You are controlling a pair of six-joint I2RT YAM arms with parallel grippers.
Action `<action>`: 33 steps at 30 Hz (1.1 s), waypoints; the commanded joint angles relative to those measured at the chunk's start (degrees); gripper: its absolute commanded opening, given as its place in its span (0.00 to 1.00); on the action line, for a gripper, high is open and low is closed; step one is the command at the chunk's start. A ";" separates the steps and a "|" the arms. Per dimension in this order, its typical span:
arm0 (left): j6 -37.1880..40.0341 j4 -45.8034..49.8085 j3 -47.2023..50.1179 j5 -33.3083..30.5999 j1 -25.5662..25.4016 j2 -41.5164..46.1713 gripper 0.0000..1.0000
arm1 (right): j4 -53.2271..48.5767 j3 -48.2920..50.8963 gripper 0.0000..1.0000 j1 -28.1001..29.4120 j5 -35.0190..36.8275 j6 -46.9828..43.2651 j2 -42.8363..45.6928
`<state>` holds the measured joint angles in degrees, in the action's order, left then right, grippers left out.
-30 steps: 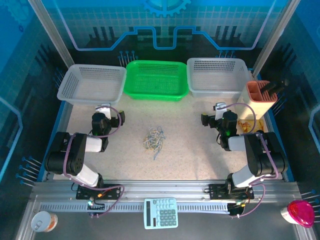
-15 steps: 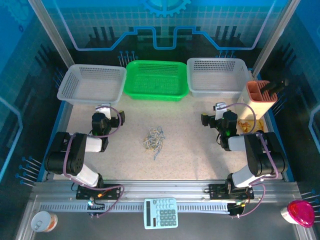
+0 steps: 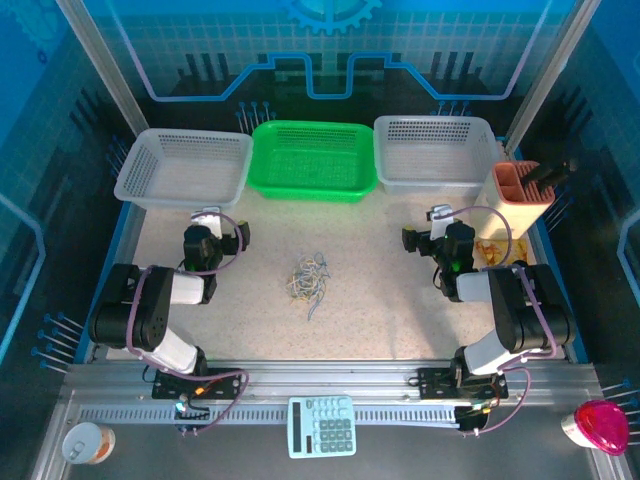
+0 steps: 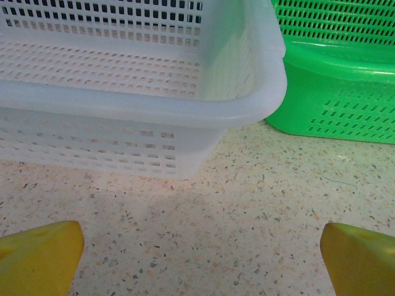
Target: Untangle the cables
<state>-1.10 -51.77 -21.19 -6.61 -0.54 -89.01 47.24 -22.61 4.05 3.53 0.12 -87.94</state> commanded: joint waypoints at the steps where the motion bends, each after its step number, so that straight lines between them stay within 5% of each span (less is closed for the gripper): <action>1: 0.68 -1.29 -0.81 -0.60 -0.08 0.04 0.99 | 1.89 -0.88 1.00 -0.83 -1.11 -0.57 -0.04; 9: 1.58 -0.57 -0.40 4.94 0.51 1.90 0.99 | 0.14 -0.83 1.00 -1.71 -5.19 -0.98 3.07; 15: 0.12 4.40 0.53 -0.14 0.45 9.43 0.99 | -16.25 -4.67 1.00 -1.29 -3.19 1.09 15.84; 21: -3.81 14.46 -0.10 -7.16 0.36 22.17 0.99 | -42.67 -15.80 1.00 -1.84 -4.54 16.58 25.19; 25: -18.67 27.07 -3.19 -14.23 0.36 33.61 0.99 | -49.23 -19.31 1.00 -2.23 -6.59 29.15 27.21; 29: -33.91 40.02 -8.19 -7.94 -0.46 41.99 0.99 | -52.17 -22.20 1.00 0.49 -11.45 29.50 26.10; 33: -36.45 53.02 -15.98 -2.67 -5.33 44.94 0.99 | -57.66 -25.27 0.95 6.81 -16.95 26.95 24.08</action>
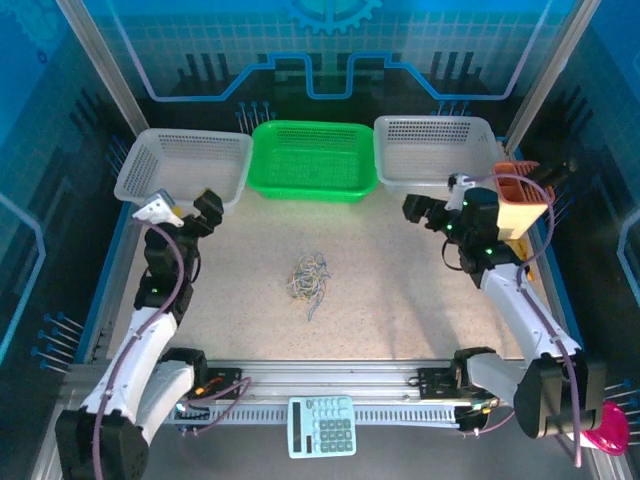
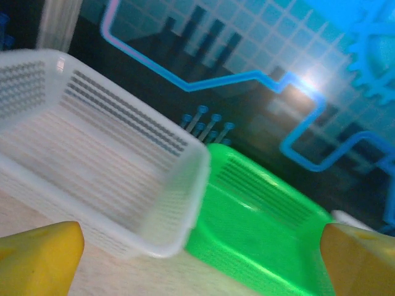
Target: Untangle the cables
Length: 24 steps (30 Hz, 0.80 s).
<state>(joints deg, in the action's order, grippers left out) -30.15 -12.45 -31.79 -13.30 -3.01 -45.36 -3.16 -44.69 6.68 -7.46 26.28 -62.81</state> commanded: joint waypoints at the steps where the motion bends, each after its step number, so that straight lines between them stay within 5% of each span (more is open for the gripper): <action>1: -6.30 17.70 -7.43 3.81 -5.26 1.17 0.99 | -9.33 -3.99 0.93 7.03 -5.01 0.70 -1.56; 12: -1.23 39.29 -10.87 2.81 -20.15 -0.56 0.99 | -16.50 -4.29 0.73 34.91 7.01 4.04 -10.34; 18: -1.70 37.40 -6.74 2.38 -23.44 -2.59 0.99 | -10.94 -4.05 0.66 38.67 5.54 7.24 -17.63; 24: -1.87 35.77 -6.44 2.25 -24.19 -5.88 0.99 | -10.21 -8.98 0.43 38.44 4.03 5.82 -24.11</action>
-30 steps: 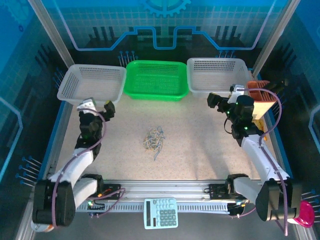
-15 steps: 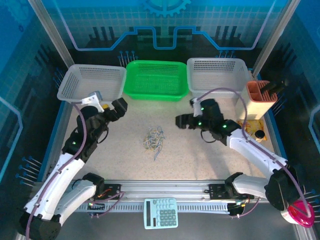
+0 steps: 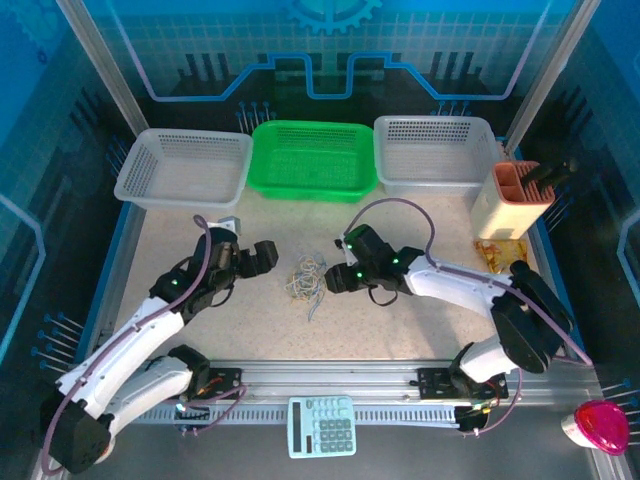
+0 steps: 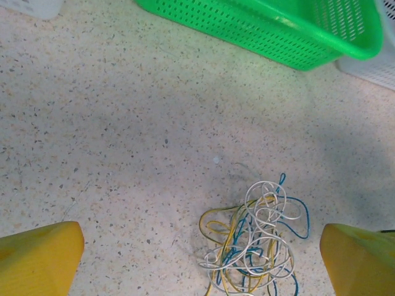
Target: Untangle the cables
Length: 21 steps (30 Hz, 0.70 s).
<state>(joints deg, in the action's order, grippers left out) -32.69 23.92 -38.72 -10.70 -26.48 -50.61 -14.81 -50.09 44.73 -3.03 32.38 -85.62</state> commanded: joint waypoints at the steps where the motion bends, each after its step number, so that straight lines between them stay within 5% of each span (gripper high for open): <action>1: 0.93 -0.97 0.49 -0.53 -0.85 -1.09 0.99 | 1.66 -4.05 0.39 0.40 -0.65 -0.51 -1.84; 21: 0.92 -1.43 -0.66 -1.08 -1.96 -2.65 0.99 | 5.02 -6.14 0.34 -2.33 -0.57 -0.83 -9.85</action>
<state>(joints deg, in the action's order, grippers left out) -32.67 22.83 -38.72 -10.92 -27.83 -53.84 -11.33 -54.65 43.22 -3.46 31.94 -94.17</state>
